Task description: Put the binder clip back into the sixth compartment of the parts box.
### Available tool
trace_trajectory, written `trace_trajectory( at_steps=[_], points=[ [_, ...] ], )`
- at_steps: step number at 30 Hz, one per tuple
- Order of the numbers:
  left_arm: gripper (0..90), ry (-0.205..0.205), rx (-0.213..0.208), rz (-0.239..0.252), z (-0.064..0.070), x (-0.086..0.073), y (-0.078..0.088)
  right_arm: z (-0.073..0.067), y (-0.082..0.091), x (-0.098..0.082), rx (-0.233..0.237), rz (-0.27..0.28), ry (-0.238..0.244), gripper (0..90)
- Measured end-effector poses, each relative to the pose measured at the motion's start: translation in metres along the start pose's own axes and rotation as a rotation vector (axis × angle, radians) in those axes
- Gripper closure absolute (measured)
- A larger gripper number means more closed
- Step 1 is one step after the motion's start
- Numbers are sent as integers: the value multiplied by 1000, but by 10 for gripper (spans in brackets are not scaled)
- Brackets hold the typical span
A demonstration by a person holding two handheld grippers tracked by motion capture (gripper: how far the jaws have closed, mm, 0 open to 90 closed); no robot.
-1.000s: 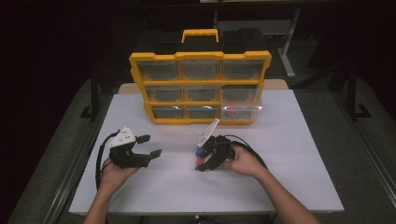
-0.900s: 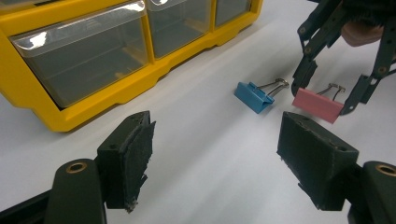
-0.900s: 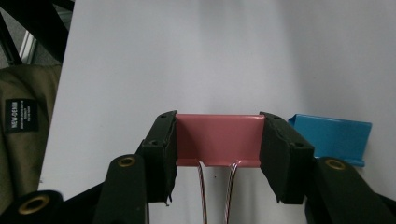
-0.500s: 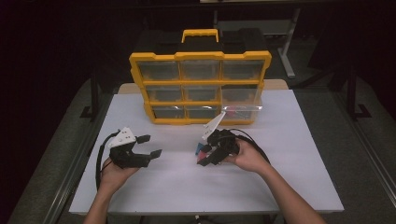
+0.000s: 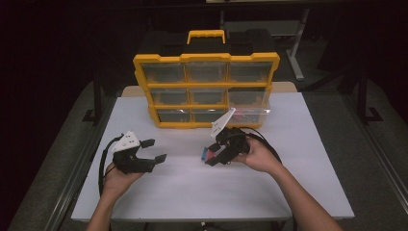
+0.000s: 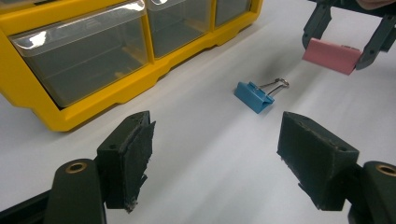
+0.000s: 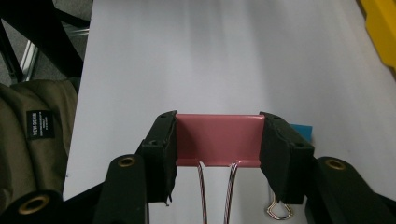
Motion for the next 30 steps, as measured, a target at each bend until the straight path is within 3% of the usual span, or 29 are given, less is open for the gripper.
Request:
trace_trajectory(
  at_steps=[4,9,15,30],
  points=[
    [262,6,-1,0,1,0,0,1,7,4,-5,9,3,486],
    [262,-16,4,-9,-1,0,1,3,18,11,-11,30,10,486],
    [262,-4,2,-4,0,0,0,4,27,18,-22,41,9,486],
    [262,-2,1,4,0,1,0,11,50,33,-41,34,46,486]
  ],
)
Point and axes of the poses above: each handheld gripper's, and its own axes: y roughly backward along the jaws, x roughly out of its top, z roughly to its right, the point moved 7 cm from there along -y, roughly forward along the jaws, and after that the axes turned 12 degrees about y, right-handed, at the moved point
